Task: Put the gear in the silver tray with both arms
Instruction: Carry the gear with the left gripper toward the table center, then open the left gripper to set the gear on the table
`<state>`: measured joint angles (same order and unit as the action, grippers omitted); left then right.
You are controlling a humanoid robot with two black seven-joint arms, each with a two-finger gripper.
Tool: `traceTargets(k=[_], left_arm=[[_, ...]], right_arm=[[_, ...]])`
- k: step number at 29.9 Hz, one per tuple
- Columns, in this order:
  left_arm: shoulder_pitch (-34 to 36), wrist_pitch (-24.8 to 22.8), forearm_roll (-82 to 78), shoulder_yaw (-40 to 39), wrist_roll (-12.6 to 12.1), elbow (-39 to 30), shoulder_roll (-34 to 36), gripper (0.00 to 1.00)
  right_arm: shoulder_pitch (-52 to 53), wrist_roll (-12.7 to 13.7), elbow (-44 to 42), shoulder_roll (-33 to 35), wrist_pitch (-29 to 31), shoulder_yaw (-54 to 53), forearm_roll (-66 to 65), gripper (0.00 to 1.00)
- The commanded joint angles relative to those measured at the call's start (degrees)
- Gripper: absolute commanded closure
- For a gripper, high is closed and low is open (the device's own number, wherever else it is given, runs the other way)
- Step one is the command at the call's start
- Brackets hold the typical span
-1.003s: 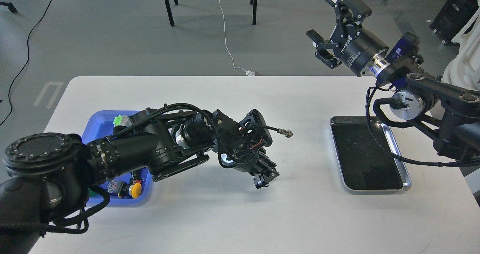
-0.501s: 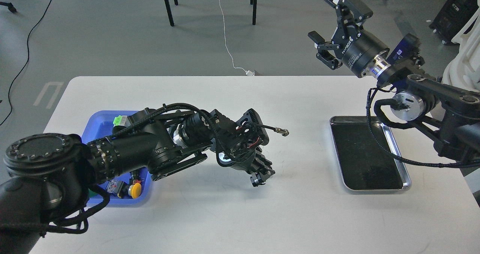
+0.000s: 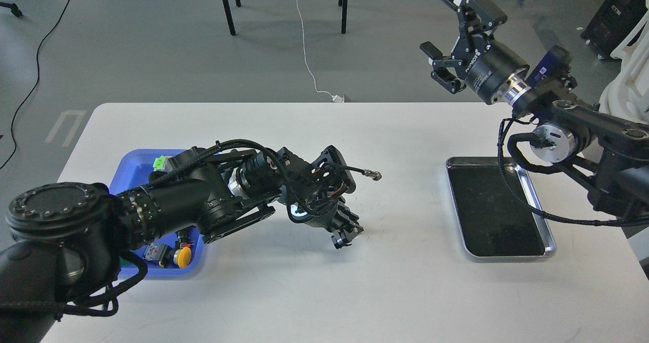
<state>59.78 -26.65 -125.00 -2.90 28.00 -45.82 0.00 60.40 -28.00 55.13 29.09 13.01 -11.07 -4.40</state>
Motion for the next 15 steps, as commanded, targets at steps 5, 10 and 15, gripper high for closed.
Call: traceTargets(k=[5, 10, 15], left_arm=[[0.16, -0.07, 0.00, -0.09, 0.00, -0.32, 0.00, 0.26], [0.95, -0.16, 0.00, -0.44, 0.00, -1.12, 0.00, 0.13], [2.27, 0.10, 5.71, -1.14, 0.00, -6.55, 4.20, 0.07]], right_arm=[[-0.11, 0.00, -0.03, 0.00, 0.17, 0.00, 0.00, 0.01], [-0.02, 0.00, -0.03, 0.09, 0.44, 0.00, 0.00, 0.01], [-0.72, 0.00, 0.24, 1.58, 0.79, -0.09, 0.09, 0.01]])
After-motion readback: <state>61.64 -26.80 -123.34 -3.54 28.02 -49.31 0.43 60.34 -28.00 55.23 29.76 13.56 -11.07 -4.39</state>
